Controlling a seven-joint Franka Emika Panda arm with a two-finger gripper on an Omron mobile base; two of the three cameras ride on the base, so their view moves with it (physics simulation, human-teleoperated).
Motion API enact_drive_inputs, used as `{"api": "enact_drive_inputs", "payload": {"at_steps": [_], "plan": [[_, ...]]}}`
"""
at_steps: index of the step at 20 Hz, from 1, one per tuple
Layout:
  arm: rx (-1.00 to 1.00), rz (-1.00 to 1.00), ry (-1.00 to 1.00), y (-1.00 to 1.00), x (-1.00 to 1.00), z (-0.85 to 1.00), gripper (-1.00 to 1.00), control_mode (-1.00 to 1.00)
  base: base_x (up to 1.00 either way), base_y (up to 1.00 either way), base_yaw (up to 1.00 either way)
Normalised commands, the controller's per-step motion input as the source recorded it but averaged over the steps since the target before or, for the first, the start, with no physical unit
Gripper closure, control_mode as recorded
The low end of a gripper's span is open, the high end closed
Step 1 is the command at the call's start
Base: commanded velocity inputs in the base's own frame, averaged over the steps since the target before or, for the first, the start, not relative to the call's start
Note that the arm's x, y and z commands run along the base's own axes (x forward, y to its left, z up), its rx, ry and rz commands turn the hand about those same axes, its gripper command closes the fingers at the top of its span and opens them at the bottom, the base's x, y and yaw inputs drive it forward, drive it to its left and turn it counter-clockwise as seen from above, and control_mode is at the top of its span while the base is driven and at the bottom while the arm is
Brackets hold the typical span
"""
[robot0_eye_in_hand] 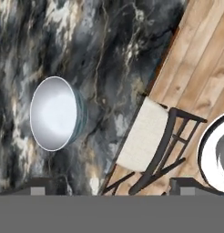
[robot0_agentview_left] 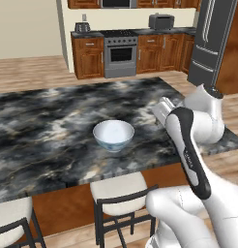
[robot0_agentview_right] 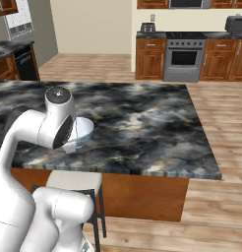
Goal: Pick up the bowls from the cabinet and place each bowl in front of a stool on the dining counter.
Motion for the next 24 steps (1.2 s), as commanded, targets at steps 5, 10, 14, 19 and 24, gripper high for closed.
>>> {"api": "enact_drive_inputs", "payload": {"at_steps": [5,10,14,19,24], "plan": [[-0.03,0.27,0.01,-0.20,-0.81,0.47,-1.00,-1.00,0.00,0.00,0.00],[-0.11,0.23,0.04,0.00,-0.80,0.55,-1.00,-1.00,0.00,0.00,0.00],[-0.13,0.19,0.09,0.00,-0.67,0.67,-1.00,-1.00,0.00,0.00,0.00],[-0.13,0.14,0.14,0.02,-0.49,0.72,-1.00,-1.00,0.00,0.00,0.00],[-0.16,0.08,0.06,0.02,-0.51,0.39,-1.00,-1.00,0.00,0.00,0.00]]}}
